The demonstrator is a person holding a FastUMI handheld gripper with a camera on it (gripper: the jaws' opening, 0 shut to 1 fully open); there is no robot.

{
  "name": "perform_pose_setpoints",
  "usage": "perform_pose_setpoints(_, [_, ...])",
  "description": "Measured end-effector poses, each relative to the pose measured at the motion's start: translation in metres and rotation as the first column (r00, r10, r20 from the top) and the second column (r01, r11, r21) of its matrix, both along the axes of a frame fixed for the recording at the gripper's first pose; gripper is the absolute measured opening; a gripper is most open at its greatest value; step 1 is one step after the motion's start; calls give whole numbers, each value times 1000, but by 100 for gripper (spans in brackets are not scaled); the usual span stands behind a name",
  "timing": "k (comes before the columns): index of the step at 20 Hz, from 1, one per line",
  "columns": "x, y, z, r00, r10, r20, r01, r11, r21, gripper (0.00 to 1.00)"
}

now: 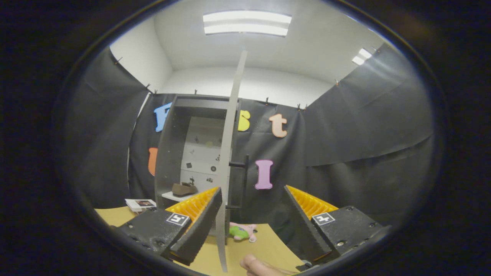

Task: Open the shoe cabinet door, grab the shoes and put them into the shoe cabinet, then close the shoe cabinet door.

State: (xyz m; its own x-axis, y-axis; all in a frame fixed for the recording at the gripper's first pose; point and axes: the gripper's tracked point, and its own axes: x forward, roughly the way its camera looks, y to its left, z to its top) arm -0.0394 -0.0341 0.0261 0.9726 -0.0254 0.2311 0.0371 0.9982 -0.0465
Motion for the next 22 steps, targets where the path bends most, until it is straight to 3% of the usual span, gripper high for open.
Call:
perform_pose_setpoints(3, [-1,33,-10,1000,14,9,-14,1000,-4,100])
perform_pose_setpoints(9, [27,119,-67,984,149,-102,-147,989,21,100])
perform_pose_setpoints(22, [118,218,-227,931,184,-316,-155,981,114,100])
